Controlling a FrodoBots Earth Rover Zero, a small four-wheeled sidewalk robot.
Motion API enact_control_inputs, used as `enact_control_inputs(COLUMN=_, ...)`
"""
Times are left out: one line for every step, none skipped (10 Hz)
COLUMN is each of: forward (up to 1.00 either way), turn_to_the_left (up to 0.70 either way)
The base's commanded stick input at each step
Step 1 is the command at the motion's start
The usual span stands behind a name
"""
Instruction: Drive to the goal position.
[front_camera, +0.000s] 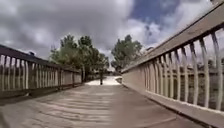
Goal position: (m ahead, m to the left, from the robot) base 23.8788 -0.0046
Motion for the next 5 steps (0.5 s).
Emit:
enact_control_inputs(forward=0.69, turn_to_the_left=0.01)
enact_control_inputs(forward=0.69, turn_to_the_left=0.08)
enact_control_inputs(forward=0.69, turn_to_the_left=0.14)
enact_control_inputs(forward=0.69, turn_to_the_left=0.05)
enact_control_inputs(forward=0.69, turn_to_the_left=0.01)
